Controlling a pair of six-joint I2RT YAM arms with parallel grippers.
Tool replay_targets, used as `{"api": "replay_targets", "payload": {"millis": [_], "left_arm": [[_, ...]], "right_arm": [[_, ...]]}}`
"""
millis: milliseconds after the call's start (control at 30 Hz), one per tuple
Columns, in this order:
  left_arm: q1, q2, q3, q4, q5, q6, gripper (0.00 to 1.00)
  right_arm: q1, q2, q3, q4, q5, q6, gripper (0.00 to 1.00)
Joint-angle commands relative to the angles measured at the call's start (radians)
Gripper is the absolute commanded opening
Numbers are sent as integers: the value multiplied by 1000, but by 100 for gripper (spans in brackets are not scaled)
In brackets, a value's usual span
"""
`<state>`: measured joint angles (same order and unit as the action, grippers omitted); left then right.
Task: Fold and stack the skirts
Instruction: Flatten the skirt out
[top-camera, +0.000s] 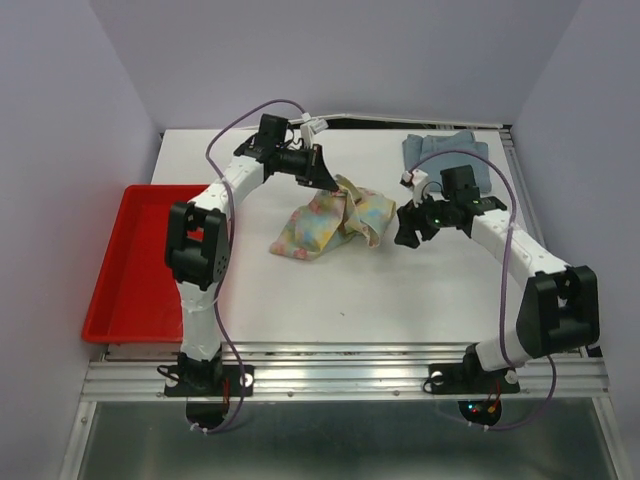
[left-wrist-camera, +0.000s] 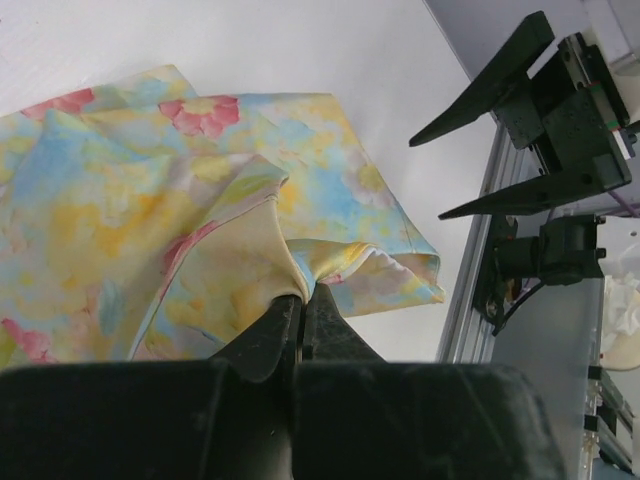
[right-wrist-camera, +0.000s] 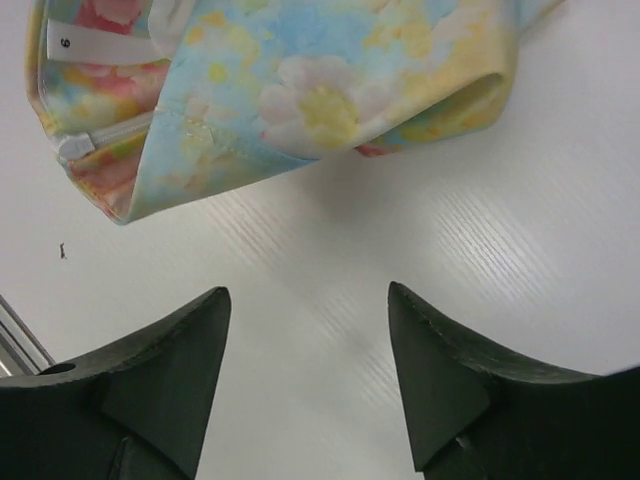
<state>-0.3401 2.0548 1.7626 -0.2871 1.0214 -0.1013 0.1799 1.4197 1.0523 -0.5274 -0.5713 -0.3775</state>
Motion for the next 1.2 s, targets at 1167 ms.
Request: {"api": "replay_targets", "payload": {"millis": [1167], "left_arm": [[10, -234, -353, -126, -66, 296, 0]], "right_arm": [[501, 208, -1, 371, 770, 206, 56]]}}
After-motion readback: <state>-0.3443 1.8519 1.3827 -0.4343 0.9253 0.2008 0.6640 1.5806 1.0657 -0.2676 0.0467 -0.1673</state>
